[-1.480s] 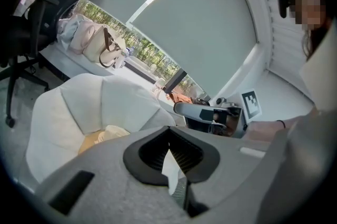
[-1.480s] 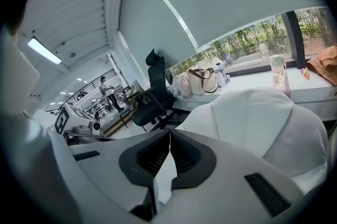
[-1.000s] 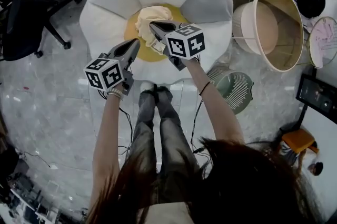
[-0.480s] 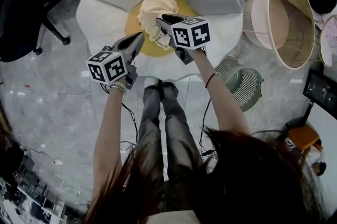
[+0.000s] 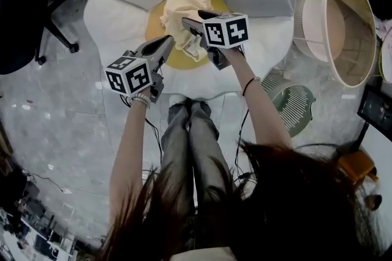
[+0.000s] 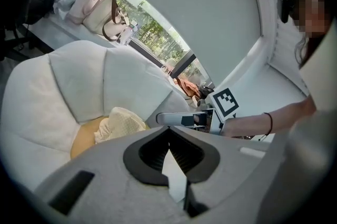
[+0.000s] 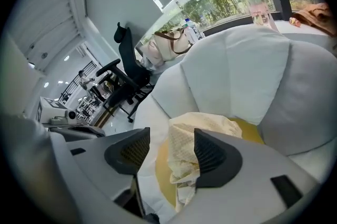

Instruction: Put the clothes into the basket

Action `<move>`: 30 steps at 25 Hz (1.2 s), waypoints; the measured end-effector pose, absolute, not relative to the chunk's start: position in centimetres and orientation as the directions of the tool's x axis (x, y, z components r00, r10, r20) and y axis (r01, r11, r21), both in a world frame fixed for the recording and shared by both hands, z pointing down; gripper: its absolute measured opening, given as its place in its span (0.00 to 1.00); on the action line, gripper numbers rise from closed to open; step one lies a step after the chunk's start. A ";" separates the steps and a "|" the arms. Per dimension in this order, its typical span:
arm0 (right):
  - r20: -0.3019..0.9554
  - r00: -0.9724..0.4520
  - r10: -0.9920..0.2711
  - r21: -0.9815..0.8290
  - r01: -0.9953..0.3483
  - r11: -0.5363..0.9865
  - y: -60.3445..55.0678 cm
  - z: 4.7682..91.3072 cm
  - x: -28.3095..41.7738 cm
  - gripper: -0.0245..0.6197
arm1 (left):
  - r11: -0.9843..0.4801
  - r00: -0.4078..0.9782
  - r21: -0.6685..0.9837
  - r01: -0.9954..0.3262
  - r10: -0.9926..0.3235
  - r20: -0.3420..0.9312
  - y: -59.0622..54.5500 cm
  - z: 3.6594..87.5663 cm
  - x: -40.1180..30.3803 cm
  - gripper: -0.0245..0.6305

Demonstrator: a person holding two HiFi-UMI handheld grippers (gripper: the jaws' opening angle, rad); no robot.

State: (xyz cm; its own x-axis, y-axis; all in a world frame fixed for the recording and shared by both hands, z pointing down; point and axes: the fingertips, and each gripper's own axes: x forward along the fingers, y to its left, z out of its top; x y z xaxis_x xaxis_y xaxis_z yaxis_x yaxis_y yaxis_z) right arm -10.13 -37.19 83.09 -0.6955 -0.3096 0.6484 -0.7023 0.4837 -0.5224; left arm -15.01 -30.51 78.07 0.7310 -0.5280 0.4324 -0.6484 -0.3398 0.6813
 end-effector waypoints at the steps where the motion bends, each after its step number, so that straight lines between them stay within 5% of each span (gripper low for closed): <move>1: 0.652 -0.692 -0.308 -0.516 -0.704 0.488 -37.4 83.8 -10.0 0.38 | -0.341 0.732 0.682 -0.647 -0.529 0.430 -30.6 78.7 -15.0 0.05; 30: 0.768 -0.616 -0.177 -0.464 -0.725 0.509 -39.6 100.4 -11.2 0.44 | -0.354 0.731 0.664 -0.659 -0.512 0.451 -33.3 91.8 -16.8 0.05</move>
